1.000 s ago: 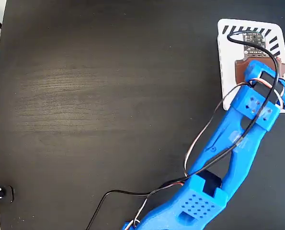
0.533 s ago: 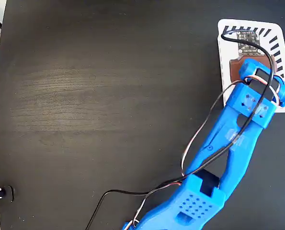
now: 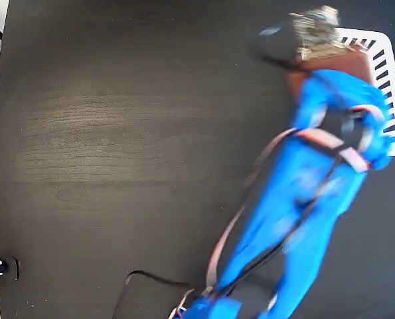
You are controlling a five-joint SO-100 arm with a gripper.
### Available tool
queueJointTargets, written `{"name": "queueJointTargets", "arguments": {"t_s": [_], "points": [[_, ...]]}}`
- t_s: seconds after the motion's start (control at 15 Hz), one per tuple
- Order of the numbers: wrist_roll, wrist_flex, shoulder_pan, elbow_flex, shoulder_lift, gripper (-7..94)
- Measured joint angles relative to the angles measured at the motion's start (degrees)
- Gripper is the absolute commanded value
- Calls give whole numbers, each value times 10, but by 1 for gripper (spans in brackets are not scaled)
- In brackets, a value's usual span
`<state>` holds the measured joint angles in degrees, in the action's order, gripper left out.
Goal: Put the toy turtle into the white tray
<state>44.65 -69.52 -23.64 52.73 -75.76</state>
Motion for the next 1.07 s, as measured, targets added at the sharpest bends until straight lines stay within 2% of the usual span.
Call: {"name": "queueJointTargets", "arguments": {"t_s": [0.2, 0.4, 0.6, 0.73, 1.07], "points": [[-98, 137, 91, 258, -203, -4], [-208, 180, 174, 491, -419, -4], [-297, 171, 231, 734, -649, -4], [-322, 149, 271, 873, -787, -4], [-345, 110, 239, 1053, -960, -4]]}}
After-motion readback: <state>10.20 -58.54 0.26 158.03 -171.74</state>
